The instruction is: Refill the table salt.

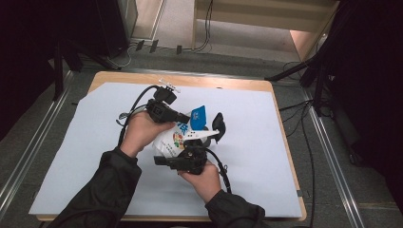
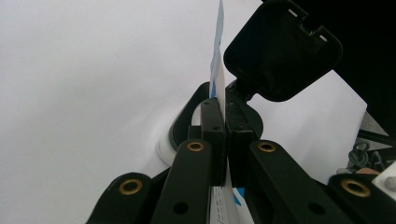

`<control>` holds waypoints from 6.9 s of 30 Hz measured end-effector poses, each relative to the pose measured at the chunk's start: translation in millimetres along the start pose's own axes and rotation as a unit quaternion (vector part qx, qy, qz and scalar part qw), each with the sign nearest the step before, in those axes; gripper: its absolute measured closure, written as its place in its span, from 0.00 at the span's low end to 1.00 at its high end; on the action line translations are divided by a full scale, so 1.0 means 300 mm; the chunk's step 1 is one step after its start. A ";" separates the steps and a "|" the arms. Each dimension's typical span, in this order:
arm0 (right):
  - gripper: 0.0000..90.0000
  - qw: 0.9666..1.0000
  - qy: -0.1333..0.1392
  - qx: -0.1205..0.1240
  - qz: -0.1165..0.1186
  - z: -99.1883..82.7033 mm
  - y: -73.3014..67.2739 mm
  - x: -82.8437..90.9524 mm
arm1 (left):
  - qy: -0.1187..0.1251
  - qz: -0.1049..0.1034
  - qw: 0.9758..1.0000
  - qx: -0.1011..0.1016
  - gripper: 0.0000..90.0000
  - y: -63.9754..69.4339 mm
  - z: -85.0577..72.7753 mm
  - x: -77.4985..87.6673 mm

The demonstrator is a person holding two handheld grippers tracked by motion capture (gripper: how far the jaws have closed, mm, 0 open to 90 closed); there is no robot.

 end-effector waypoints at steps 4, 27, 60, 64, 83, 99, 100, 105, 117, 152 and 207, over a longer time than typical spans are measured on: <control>0.74 1.000 0.007 -0.019 0.017 0.007 -0.004 0.004 | -0.001 -0.002 1.000 0.001 1.00 -0.001 0.001 -0.002; 0.72 1.000 0.000 -0.022 0.012 0.006 0.001 0.008 | -0.011 0.000 1.000 0.000 1.00 -0.004 0.002 -0.015; 0.68 0.997 -0.008 0.057 -0.052 -0.047 0.057 -0.030 | -0.004 -0.003 0.999 -0.045 0.98 0.001 -0.035 -0.015; 0.71 0.998 -0.006 0.052 -0.047 -0.047 0.054 -0.030 | -0.004 -0.003 0.999 -0.044 0.98 0.002 -0.036 -0.011; 0.73 1.000 -0.008 -0.009 0.021 0.000 0.017 0.002 | -0.030 -0.019 0.999 -0.012 0.99 -0.002 0.006 -0.015; 0.74 0.999 -0.008 -0.013 0.030 0.009 0.015 0.011 | -0.029 -0.013 0.999 -0.033 1.00 0.004 0.016 -0.011; 0.74 0.999 -0.008 -0.014 0.031 0.009 0.015 0.012 | -0.029 -0.012 0.999 -0.034 1.00 0.004 0.015 -0.011; 0.74 0.999 -0.015 -0.015 0.029 0.010 0.015 0.014 | -0.029 -0.011 0.999 -0.039 1.00 0.008 0.015 -0.014; 0.71 1.000 -0.018 0.010 -0.006 -0.007 0.033 -0.001 | -0.023 -0.004 0.998 -0.051 1.00 0.013 0.006 -0.014; 0.59 0.993 -0.027 0.086 -0.076 -0.086 0.091 -0.053 | 0.018 -0.044 0.996 -0.074 1.00 0.023 -0.060 0.095; 0.59 0.990 -0.009 0.086 -0.111 -0.094 0.144 -0.033 | 0.030 -0.064 0.993 -0.090 1.00 0.051 -0.068 0.160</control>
Point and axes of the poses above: each handheld gripper's, and its own axes: x roughly backward along the jaws, z roughly out of its top, y roughly to its right, the point moved 6 cm from there along -x, roughly forward along the jaws, and after that the axes turned 7 degrees about -x, right-handed, at the moved point
